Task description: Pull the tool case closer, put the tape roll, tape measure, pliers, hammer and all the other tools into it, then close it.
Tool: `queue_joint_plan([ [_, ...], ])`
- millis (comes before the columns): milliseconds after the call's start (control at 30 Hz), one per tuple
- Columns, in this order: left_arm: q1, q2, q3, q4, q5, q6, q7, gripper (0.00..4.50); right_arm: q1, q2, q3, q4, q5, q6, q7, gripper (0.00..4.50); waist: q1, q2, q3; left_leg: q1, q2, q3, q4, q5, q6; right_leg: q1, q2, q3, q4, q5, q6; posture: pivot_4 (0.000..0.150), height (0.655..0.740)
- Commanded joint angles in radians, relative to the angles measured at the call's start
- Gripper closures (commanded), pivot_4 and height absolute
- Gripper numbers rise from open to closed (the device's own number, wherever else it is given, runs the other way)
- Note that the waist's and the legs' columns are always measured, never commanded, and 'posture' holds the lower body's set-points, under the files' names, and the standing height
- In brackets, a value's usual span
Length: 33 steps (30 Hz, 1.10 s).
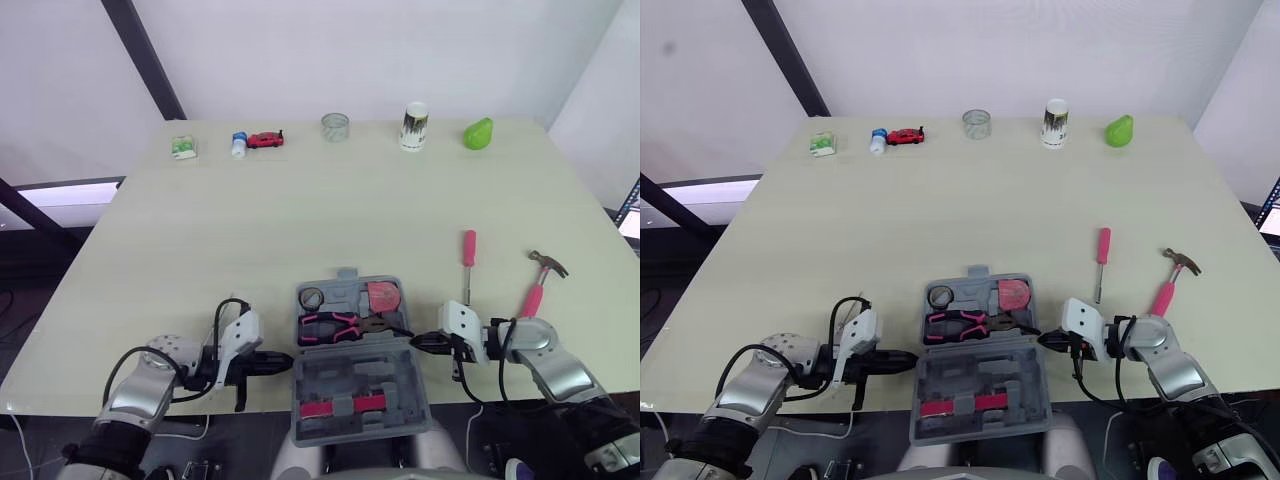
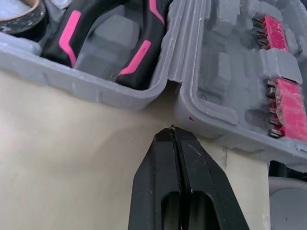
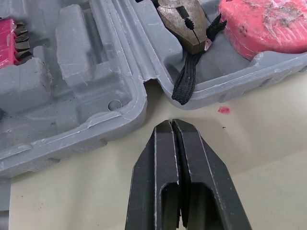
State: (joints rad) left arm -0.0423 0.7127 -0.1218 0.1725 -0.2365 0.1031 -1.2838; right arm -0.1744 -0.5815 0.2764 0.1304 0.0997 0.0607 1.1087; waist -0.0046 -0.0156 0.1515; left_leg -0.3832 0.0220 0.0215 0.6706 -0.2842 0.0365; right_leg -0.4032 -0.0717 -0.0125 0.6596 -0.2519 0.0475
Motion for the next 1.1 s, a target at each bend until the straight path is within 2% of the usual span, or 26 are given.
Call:
queue_joint_plan([
  [33,-0.011,-0.021,-0.035,0.026,0.024,0.005,0.01,4.5,-0.01,0.005,0.007,-0.029,-0.001,-0.005,0.003,4.48,0.002,0.0,0.0,0.0,0.0,0.0,0.0,0.0,0.0,0.0,0.0,0.0,0.0,0.0,0.0,0.15,0.74],
  [1100,-0.095,-0.084,-0.031,0.089,0.059,-0.033,0.068,4.5,-0.011,0.006,0.0,-0.037,0.002,0.007,0.004,4.48,0.019,0.001,-0.001,0.001,-0.001,-0.001,0.002,0.0,0.0,0.001,0.0,0.0,0.001,0.0,0.0,0.15,0.74],
])
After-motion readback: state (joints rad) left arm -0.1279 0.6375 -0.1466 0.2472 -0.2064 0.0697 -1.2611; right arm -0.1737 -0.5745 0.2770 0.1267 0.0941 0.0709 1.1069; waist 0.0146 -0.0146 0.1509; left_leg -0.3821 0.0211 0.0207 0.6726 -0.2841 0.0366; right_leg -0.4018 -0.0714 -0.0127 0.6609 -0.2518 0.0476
